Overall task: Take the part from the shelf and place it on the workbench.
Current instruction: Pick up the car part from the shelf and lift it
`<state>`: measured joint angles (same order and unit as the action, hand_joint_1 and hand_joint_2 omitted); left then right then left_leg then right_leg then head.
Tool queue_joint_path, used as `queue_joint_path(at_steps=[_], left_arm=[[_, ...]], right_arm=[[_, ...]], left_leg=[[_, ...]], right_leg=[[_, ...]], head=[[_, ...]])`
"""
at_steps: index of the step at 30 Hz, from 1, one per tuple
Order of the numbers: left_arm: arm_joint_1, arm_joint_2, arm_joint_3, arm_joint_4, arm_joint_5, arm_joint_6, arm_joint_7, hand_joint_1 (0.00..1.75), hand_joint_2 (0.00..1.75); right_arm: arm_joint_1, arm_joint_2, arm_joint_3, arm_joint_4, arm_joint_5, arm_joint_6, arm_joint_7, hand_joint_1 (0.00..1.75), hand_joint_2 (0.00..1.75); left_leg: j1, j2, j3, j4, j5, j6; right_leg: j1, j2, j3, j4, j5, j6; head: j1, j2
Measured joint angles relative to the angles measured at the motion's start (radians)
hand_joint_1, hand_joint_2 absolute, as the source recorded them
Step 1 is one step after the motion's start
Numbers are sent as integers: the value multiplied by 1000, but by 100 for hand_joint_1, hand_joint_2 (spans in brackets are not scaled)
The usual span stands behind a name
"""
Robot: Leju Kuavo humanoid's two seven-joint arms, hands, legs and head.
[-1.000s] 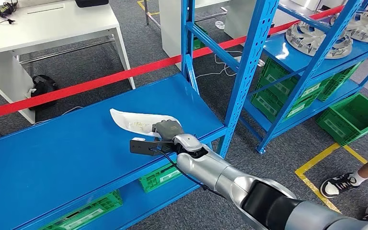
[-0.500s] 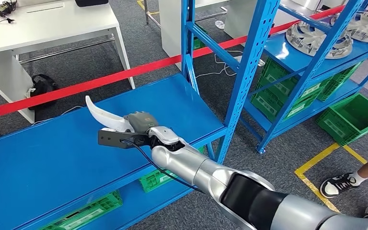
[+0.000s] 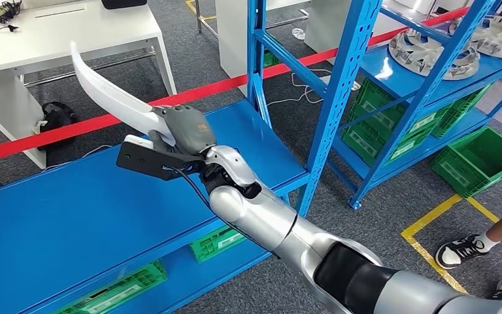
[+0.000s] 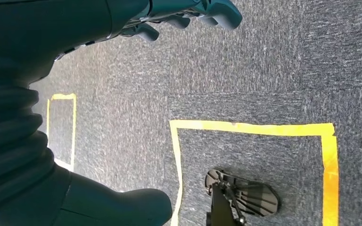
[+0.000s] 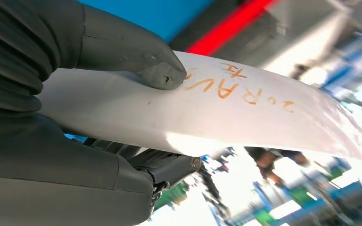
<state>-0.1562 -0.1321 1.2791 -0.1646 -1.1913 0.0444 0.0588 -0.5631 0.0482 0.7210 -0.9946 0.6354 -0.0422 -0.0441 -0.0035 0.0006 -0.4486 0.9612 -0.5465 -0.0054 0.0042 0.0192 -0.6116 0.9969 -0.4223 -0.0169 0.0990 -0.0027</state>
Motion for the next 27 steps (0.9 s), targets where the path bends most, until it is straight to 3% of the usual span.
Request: queue_joint_path(at_steps=[2,3,5,6,7,8,9,11,13,17,19,21,22,23,24,27], left_arm=[[0,-4,4,0,5,8,-3,0,175],[0,-6,6,0,6,10,-4,0,175],[0,-7,13,0,7,14,-3,0,175],[1,-7,16,0,7,18,0,0,175],[3,-7,18,0,7,23,4,0,175],[6,-7,19,0,6,28,9,0,175],[9,-7,19,0,4,32,13,0,175],[13,-6,20,-1,1,37,18,0,175],[15,-4,20,-2,0,39,21,0,175],[15,-4,20,-2,-7,40,26,0,175],[15,-2,20,-2,-11,40,27,0,175],[15,0,20,-2,-12,37,24,0,175],[15,1,20,-2,-12,35,22,0,175],[15,1,20,-2,-12,31,19,0,175],[14,1,20,-2,-12,28,17,0,175],[7,0,20,-3,-14,25,13,0,175]], right_arm=[[-19,2,0,-59,1,11,-1,175,175],[-27,3,0,-80,2,13,-1,175,175],[-35,3,0,-109,1,15,-2,175,175],[-35,2,0,-121,1,16,-3,175,175],[-34,2,0,-134,1,16,-4,175,175],[-34,1,0,-151,1,16,-5,175,175],[-34,1,0,-170,1,15,-6,175,175],[-37,0,1,-208,0,14,-6,175,175],[-38,0,1,-234,0,13,-4,175,175],[-35,-1,2,-273,0,8,-5,175,175],[-33,-2,2,-289,2,4,-6,175,175],[-24,-3,2,-301,4,2,-7,175,175],[-18,-5,3,-304,5,2,-7,175,175],[-12,-6,4,-307,6,2,-7,175,175],[-7,-7,6,-310,8,3,-7,175,175],[-5,-8,10,-318,16,6,-6,175,175]], left_leg=[[7,5,9,-15,13,10],[11,7,14,-21,20,14],[12,10,15,-21,25,17],[13,10,13,-18,24,16],[13,10,11,-15,22,15],[14,10,10,-11,19,11],[16,9,10,-5,14,7],[19,9,3,12,-1,-6],[18,7,-9,28,-14,-21],[19,6,-20,49,-31,-42],[20,5,-54,128,-86,-48],[19,4,-112,260,-150,-51],[19,4,-131,305,-162,-51],[19,4,-135,315,-154,-49],[19,4,-118,285,-127,-46],[13,3,-23,91,-42,-33]], right_leg=[[2,-1,-11,20,-14,7],[3,-3,-30,57,-35,11],[-4,-6,-91,187,-95,19],[-9,-8,-123,250,-115,23],[-13,-10,-144,287,-118,26],[-17,-12,-147,286,-102,29],[-20,-15,-130,245,-68,31],[-22,-19,-67,121,-13,33],[-19,-19,-35,61,-8,22],[-18,-15,-45,55,-16,-8],[-20,-15,-48,51,-10,-20],[-17,-16,-57,51,-3,-28],[-16,-16,-62,51,1,-30],[-14,-15,-68,51,6,-31],[-13,-15,-74,51,13,-31],[-11,-12,-90,49,36,-21]], head=[[1,0],[2,0],[3,0],[3,0],[3,0],[3,0],[4,0],[3,0],[3,0],[0,0],[-1,0],[-2,0],[-2,0],[-2,0],[-2,0],[-1,0]])
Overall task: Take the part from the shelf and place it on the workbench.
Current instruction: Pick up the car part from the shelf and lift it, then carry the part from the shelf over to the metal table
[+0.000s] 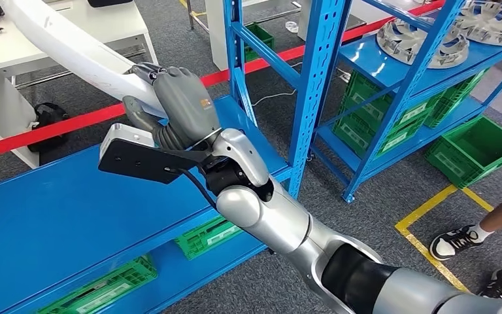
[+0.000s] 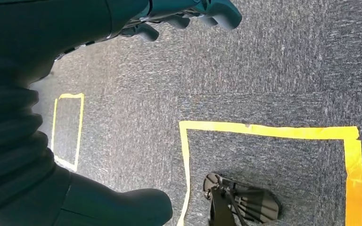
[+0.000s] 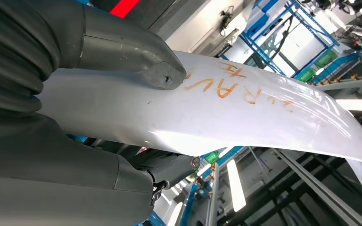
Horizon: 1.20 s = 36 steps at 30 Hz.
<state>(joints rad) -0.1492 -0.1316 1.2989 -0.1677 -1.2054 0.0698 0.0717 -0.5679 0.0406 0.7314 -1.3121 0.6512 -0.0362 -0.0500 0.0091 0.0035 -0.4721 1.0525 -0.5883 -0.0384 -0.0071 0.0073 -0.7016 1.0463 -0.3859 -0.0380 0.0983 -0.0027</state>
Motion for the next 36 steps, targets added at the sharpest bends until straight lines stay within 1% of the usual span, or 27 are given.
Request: queue_joint_path(at_steps=[2,4,5,6,7,9,10,11,12,14,16,17,19,21,23,24,25,26,27,28,29,30,31,32,33,35,36], left_arm=[[-5,0,0,-1,0,0,0,0,175],[-7,-2,0,-1,0,0,1,0,175],[-7,-3,0,-1,0,0,1,0,175],[-8,-4,0,-2,0,0,1,0,175],[-8,-5,0,-2,0,0,1,0,175],[-8,-5,0,-2,1,1,2,0,175],[-8,-5,0,-2,2,1,3,0,175],[-7,-5,0,-2,3,1,4,0,175],[-7,-5,0,-2,3,1,5,0,175],[-7,-6,0,-2,3,1,5,0,175],[-7,-7,0,-2,3,1,6,0,175],[-7,-7,0,-2,3,1,6,0,175],[-7,-7,0,-2,3,2,6,0,175],[-5,-7,0,-2,3,2,6,0,175],[-5,-8,0,-2,3,2,6,0,175],[-5,-8,0,-2,3,2,6,0,175],[-5,-8,0,-2,3,2,6,0,175],[-5,-8,0,-2,3,2,6,0,175],[-5,-8,0,-2,3,2,6,0,175],[-5,-7,0,-2,2,2,7,0,175],[-6,-7,0,-2,2,2,8,0,175],[-8,-7,0,-2,1,3,8,0,175],[-10,-7,0,-2,0,3,8,0,175],[-12,-7,0,-2,-2,3,8,0,175],[-13,-7,0,-2,-3,3,8,0,175],[-13,-9,0,-2,-3,2,7,0,175],[-13,-10,0,-2,-4,2,7,0,175]], right_arm=[[-1,0,5,-1,4,2,1,175,175],[-1,-1,10,-1,4,3,2,175,175],[-1,-1,11,-1,4,3,2,175,175],[-2,-2,12,-1,4,3,2,175,175],[-3,-3,12,-1,5,4,1,175,175],[-5,-3,14,2,5,4,-4,175,175],[-5,-3,15,5,6,4,-8,175,175],[-5,-3,16,8,6,5,-12,175,175],[-5,-3,16,11,6,5,-14,175,175],[-8,-3,17,16,6,5,-16,175,175],[-14,-1,20,19,6,5,-16,175,175],[-17,0,22,20,7,4,-17,175,175],[-18,0,26,22,8,4,-17,175,175],[-17,2,28,23,9,4,-17,175,175],[-18,4,31,23,9,4,-17,175,175],[-17,5,32,23,9,4,-17,175,175],[-16,5,33,24,9,4,-17,175,175],[-14,5,34,25,9,4,-17,175,175],[-13,5,34,25,10,4,-17,175,175],[-12,5,34,26,10,4,-17,175,175],[-12,5,34,26,10,4,-17,175,175],[-12,6,34,27,10,3,-17,175,175],[-12,6,34,27,11,2,-16,175,175],[-12,7,34,27,14,1,-17,175,175],[-12,8,34,29,18,-2,-16,175,175],[-11,8,34,38,27,-7,-17,175,175],[-10,7,34,43,30,-10,-17,175,175]], left_leg=[[-7,-1,12,-49,14,6],[-8,-1,-3,-51,35,18],[-7,0,-11,-53,47,27],[-4,2,-20,-56,61,35],[-2,4,-31,-58,75,41],[-2,6,-62,-55,99,47],[-2,6,-80,-52,111,47],[-2,7,-98,-48,121,46],[-2,7,-116,-43,131,45],[-2,8,-146,-31,146,40],[-5,7,-168,-18,158,30],[-5,7,-173,-15,164,24],[-5,6,-178,-18,178,10],[-2,3,-190,-1,153,-1],[1,1,-219,84,66,-10],[1,0,-234,148,20,-14],[3,0,-245,208,-8,-18],[4,0,-246,248,-12,-20],[5,0,-232,259,6,-23],[8,0,-201,235,35,-25],[10,0,-154,182,60,-26],[11,-1,-99,110,65,-27],[10,-4,-51,43,56,-24],[9,-6,-22,-5,42,-19],[5,-8,-11,-31,32,-10],[3,-5,-26,-37,44,13],[3,-3,-34,-37,55,25]], right_leg=[[-1,-1,-3,-6,18,14],[-3,-2,-4,-16,34,29],[-4,-2,-8,-15,26,35],[-4,-2,-17,4,-3,41],[-5,-2,-31,44,-51,45],[-6,-3,-64,173,-153,54],[-7,-3,-73,233,-177,58],[-7,-3,-69,268,-178,60],[-7,-3,-47,268,-161,60],[-7,-3,48,172,-125,55],[-2,-3,142,45,-137,42],[1,-3,164,9,-150,34],[4,-3,166,-11,-149,19],[0,-7,154,-20,-128,3],[-3,-9,132,-24,-104,-7],[-3,-9,118,-24,-93,-8],[-3,-9,104,-23,-81,-7],[-4,-9,89,-23,-70,-5],[-5,-10,74,-22,-59,-2],[-6,-10,59,-20,-47,2],[-8,-10,45,-17,-37,7],[-8,-9,34,-13,-29,13],[-8,-9,26,-10,-21,20],[-8,-9,22,-9,-12,26],[-7,-9,20,-11,-2,33],[-9,-9,16,-16,11,46],[-10,-9,10,-8,-4,52]], head=[[0,0],[-1,0],[-1,0],[-1,0],[0,0],[1,0],[2,0],[2,0],[2,0],[2,0],[1,0],[1,0],[2,0],[0,0],[-2,0],[-3,0],[-3,0],[-3,0],[-3,0],[-3,0],[-3,0],[-3,0],[-3,0],[-2,0],[-1,0],[-1,0],[-1,0]])
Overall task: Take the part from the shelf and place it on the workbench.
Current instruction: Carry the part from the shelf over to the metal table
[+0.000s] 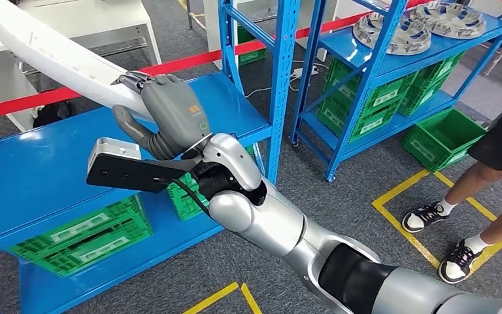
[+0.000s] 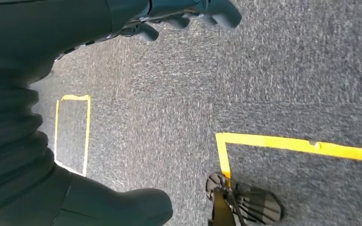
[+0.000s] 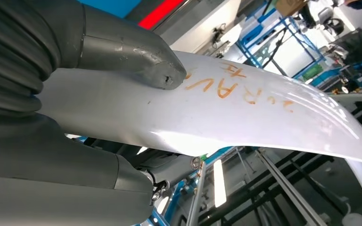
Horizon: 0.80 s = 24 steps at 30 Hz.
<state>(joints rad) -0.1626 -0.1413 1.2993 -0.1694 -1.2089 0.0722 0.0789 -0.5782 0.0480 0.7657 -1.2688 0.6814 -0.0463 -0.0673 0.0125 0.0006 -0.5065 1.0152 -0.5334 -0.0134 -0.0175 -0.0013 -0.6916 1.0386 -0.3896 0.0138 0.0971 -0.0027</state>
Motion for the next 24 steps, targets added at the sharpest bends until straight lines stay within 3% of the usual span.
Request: queue_joint_path(at_steps=[1,3,4,5,6,7,8,9,11,12,14,15,16,17,19,20,21,22,23,24], left_arm=[[0,-1,0,0,0,0,0,0,175],[-2,-1,0,-1,-1,0,0,0,175],[-2,-1,0,-1,-1,0,1,0,175],[-2,-2,0,-1,-1,1,2,0,175],[-1,-2,0,-1,-1,1,4,0,175],[-1,-3,0,-1,-2,2,5,0,175],[-1,-4,0,-1,-2,3,5,0,175],[-1,-7,0,-1,-2,4,6,0,175],[-1,-10,0,-1,-2,7,6,0,175],[-2,-11,0,-1,-1,8,7,0,175],[-1,-10,0,-1,-1,8,5,0,175],[-1,-10,0,-1,0,8,4,0,175],[0,-11,0,-1,0,8,3,0,175],[0,-11,0,0,0,8,2,0,175],[-1,-11,0,0,-4,8,2,0,175],[-1,-11,0,0,-8,8,3,0,175],[-1,-10,0,0,-14,8,5,0,175],[-1,-10,0,0,-19,8,6,0,175],[-1,-10,0,0,-23,6,6,0,175],[-2,-10,0,0,-27,3,5,0,175]], right_arm=[[0,0,0,6,2,-2,-1,175,175],[1,0,0,15,7,-4,-3,175,175],[2,0,0,21,9,-5,-5,175,175],[3,0,0,27,12,-5,-8,175,175],[4,0,0,32,14,-5,-11,175,175],[4,0,0,37,16,-5,-13,175,175],[4,0,0,40,17,-5,-14,175,175],[3,1,0,42,18,-5,-14,175,175],[1,4,0,44,21,-5,-15,175,175],[0,5,0,46,23,-4,-15,175,175],[0,8,0,49,26,-2,-15,175,175],[0,10,0,50,28,-1,-15,175,175],[0,13,0,52,29,1,-14,175,175],[0,16,0,53,31,2,-14,175,175],[3,20,0,54,37,2,-13,175,175],[8,19,0,55,40,2,-12,175,175],[14,19,0,56,45,2,-11,175,175],[21,18,0,56,49,1,-10,175,175],[29,17,0,56,52,0,-9,175,175],[34,16,0,55,55,-1,-8,175,175]], left_leg=[[1,3,-10,-1,13,9],[-1,6,-38,0,38,20],[-3,7,-56,2,51,22],[-6,7,-73,3,63,23],[-8,8,-90,5,75,24],[-11,8,-106,8,86,24],[-14,8,-120,10,96,24],[-18,8,-132,12,105,23],[-21,7,-145,13,124,16],[-20,7,-147,10,134,11],[-16,8,-151,3,150,-1],[-15,6,-158,8,140,-7],[-15,4,-168,28,112,-13],[-13,2,-181,66,67,-18],[-8,1,-206,185,-27,-30],[-6,1,-212,241,-46,-34],[-3,1,-206,274,-39,-38],[-1,1,-187,278,-13,-41],[1,1,-151,249,18,-44],[4,0,-102,191,29,-46]], right_leg=[[-1,1,-11,27,-36,4],[0,1,-43,142,-142,9],[1,1,-56,210,-180,10],[2,1,-60,262,-194,9],[5,1,-49,283,-183,5],[8,1,-21,269,-159,-1],[13,1,25,220,-136,-11],[19,1,82,148,-130,-22],[29,-1,172,17,-146,-36],[32,-1,190,-17,-156,-39],[31,-2,186,-35,-140,-43],[28,-3,179,-41,-127,-48],[24,-4,169,-46,-113,-54],[21,-5,156,-49,-98,-57],[20,-5,125,-47,-73,-59],[19,-5,108,-45,-61,-56],[18,-5,90,-42,-48,-54],[16,-6,71,-38,-37,-50],[14,-6,52,-32,-26,-46],[12,-6,36,-26,-17,-41]], head=[[0,0],[0,0],[0,0],[0,0],[0,0],[0,0],[1,0],[0,0],[0,0],[0,0],[2,0],[2,0],[1,0],[0,0],[-2,0],[-2,0],[-2,0],[-2,0],[-2,0],[-2,0]])
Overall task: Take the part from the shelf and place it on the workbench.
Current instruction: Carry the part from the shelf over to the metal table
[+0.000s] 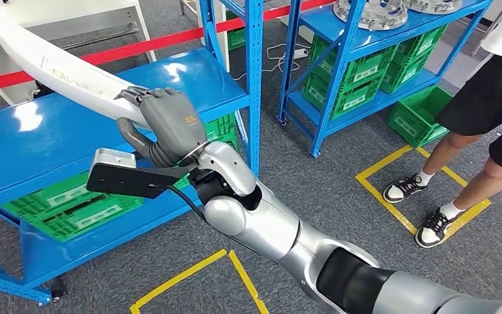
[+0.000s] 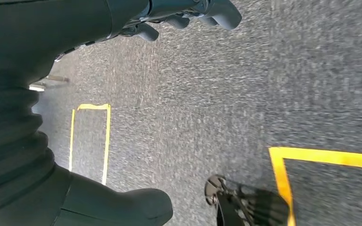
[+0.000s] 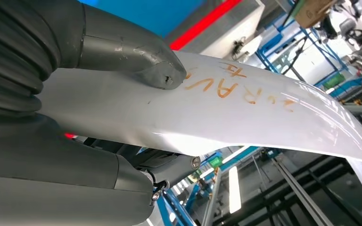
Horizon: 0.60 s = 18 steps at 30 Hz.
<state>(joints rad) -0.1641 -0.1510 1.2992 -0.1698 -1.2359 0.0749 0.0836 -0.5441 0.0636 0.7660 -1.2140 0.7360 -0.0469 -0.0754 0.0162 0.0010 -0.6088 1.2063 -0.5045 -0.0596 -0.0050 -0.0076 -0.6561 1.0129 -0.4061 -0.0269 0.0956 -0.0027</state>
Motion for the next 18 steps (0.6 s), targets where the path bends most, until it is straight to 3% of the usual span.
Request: queue_joint_path(at_steps=[1,3,5,6,7,8,10,11,12,13,15,17,18], left_arm=[[-1,0,0,0,-3,-3,-2,0,175],[-1,1,-1,0,-6,-9,-5,0,175],[0,2,-1,0,-7,-10,-7,0,175],[1,2,-1,0,-7,-10,-7,0,175],[2,3,-1,0,-7,-11,-8,0,175],[3,4,-1,0,-7,-12,-10,0,175],[4,6,-1,-1,-6,-16,-13,0,175],[5,7,-1,-1,-5,-19,-14,0,175],[7,8,-1,-1,-5,-22,-15,0,175],[9,9,-1,-1,-6,-24,-17,0,175],[13,9,-1,-1,-6,-25,-21,0,175],[16,9,-1,0,-7,-26,-24,0,175],[17,10,-1,0,-7,-27,-25,0,175]], right_arm=[[5,-1,0,-2,3,-1,1,175,175],[12,-2,-1,-6,7,-2,1,175,175],[19,-5,-2,-9,9,-2,1,175,175],[22,-7,-2,-9,9,-2,1,175,175],[25,-10,-2,-9,9,-1,2,175,175],[27,-12,-2,-9,9,-1,1,175,175],[28,-13,-2,-9,10,0,1,175,175],[28,-13,-2,-9,10,0,1,175,175],[29,-13,-2,-9,10,1,1,175,175],[30,-12,-2,-8,10,3,1,175,175],[31,-11,-2,-9,11,7,5,175,175],[31,-7,-2,-13,11,12,11,175,175],[32,-5,-1,-16,12,14,13,175,175]], left_leg=[[-1,-2,56,-75,-10,1],[-5,-6,118,-178,-46,13],[-9,-7,114,-195,-43,36],[-8,-4,107,-195,-34,46],[-7,-1,98,-197,-24,56],[-6,2,87,-198,-11,63],[-7,4,58,-196,15,70],[-8,5,41,-194,28,70],[-9,5,22,-192,41,70],[-10,6,4,-188,53,69],[-11,5,-28,-181,73,65],[-13,4,-46,-176,91,58],[-13,4,-49,-178,101,52]], right_leg=[[-1,0,-14,7,8,6],[0,0,-28,12,28,18],[-1,2,-31,6,48,31],[-3,4,-36,9,42,37],[-4,5,-43,25,17,42],[-5,6,-54,61,-30,47],[-6,7,-80,183,-141,53],[-6,7,-87,246,-170,54],[-5,7,-85,289,-171,53],[-4,7,-67,301,-149,50],[0,8,18,223,-102,37],[8,8,127,75,-121,22],[11,8,158,23,-138,18]], head=[[0,0],[1,0],[0,0],[-1,0],[-1,0],[-1,0],[1,0],[1,0],[1,0],[1,0],[1,0],[1,0],[2,0]])
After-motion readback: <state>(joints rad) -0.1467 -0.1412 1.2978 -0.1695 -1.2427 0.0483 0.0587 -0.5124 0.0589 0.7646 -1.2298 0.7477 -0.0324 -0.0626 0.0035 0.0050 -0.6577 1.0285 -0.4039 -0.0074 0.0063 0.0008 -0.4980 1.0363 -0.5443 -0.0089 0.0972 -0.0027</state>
